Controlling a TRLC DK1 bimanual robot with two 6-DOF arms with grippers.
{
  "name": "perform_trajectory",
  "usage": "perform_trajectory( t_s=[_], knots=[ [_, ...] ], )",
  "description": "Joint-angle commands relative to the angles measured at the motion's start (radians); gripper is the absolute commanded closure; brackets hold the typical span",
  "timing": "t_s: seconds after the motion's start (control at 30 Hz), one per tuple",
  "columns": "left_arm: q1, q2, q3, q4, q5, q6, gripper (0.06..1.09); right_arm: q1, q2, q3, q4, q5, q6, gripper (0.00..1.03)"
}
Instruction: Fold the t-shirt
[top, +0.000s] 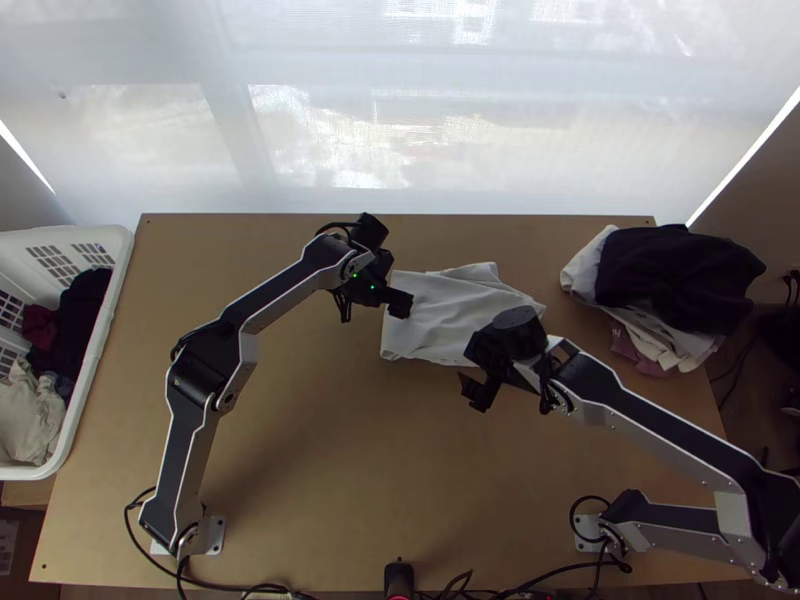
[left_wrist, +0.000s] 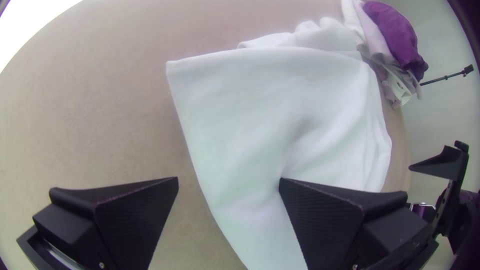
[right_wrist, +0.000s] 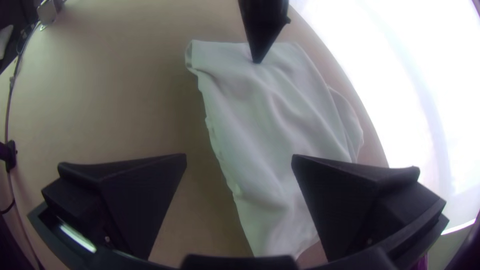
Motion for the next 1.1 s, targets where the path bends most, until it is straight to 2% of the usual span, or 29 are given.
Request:
perform_trajectory(
  t_s=[0.0, 0.67, 1.07],
  knots=[
    [0.001, -0.006, 0.001, -0.005, -0.002, 0.003, 0.11, 0.066, 0.016, -0.083, 0.163, 0.045, -0.061, 0.05],
    [0.001, -0.012, 0.001, -0.016, -0.004, 0.009, 0.11, 0.083, 0.251, -0.108, 0.390, 0.102, -0.103, 0.05],
    [0.001, -0.016, 0.001, -0.030, -0.004, 0.012, 0.11, 0.000, 0.394, -0.063, 0.548, 0.155, -0.113, 0.05]
  ],
)
